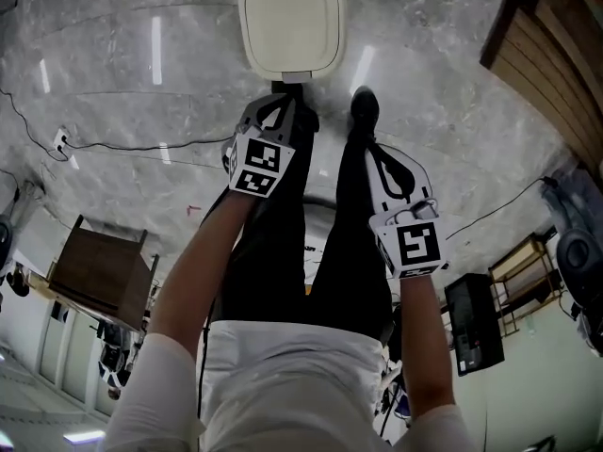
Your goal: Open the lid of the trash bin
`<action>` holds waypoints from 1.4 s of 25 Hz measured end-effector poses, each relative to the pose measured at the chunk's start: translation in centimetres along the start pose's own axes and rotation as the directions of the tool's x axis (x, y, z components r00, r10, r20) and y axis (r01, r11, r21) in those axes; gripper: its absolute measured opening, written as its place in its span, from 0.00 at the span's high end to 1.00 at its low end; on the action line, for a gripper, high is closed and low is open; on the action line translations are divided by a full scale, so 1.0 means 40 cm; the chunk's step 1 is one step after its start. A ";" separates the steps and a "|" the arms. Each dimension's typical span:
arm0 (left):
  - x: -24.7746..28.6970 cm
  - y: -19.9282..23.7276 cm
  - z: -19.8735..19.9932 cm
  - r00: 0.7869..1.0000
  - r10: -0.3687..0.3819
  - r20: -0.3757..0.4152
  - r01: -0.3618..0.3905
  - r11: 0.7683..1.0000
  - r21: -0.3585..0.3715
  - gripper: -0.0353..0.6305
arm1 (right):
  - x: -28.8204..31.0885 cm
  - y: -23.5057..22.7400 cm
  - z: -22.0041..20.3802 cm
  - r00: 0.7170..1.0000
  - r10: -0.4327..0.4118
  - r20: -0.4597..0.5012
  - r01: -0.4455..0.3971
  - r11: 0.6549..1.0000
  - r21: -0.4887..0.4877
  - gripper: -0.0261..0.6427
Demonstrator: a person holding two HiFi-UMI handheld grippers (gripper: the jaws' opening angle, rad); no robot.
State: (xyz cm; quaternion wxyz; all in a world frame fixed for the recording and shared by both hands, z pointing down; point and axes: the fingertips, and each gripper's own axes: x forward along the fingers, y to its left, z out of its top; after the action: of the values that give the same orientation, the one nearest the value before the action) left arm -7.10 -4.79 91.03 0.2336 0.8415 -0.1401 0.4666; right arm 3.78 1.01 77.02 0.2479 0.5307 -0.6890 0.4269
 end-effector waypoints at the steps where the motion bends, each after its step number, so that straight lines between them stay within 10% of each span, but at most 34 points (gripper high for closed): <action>1: 0.013 -0.001 -0.006 1.000 0.000 -0.009 0.000 1.000 0.004 0.92 | 0.004 -0.003 -0.014 1.000 0.001 -0.010 -0.001 1.000 0.002 0.91; 17: 0.190 0.051 -0.116 0.973 0.117 -0.199 -0.116 0.993 0.021 0.92 | 0.039 -0.071 -0.090 0.999 -0.003 -0.040 0.005 0.998 0.062 0.91; 35: 0.211 0.055 -0.129 0.963 0.164 -0.213 -0.186 0.979 -0.085 0.92 | 0.041 -0.105 -0.086 0.999 0.012 -0.047 -0.011 1.000 0.026 0.91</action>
State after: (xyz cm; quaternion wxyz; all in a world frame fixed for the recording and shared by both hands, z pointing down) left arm -7.39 -4.12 101.14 0.2481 0.7601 -0.2133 0.5615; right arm 6.85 2.79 81.46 0.2547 0.5196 -0.6805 0.4496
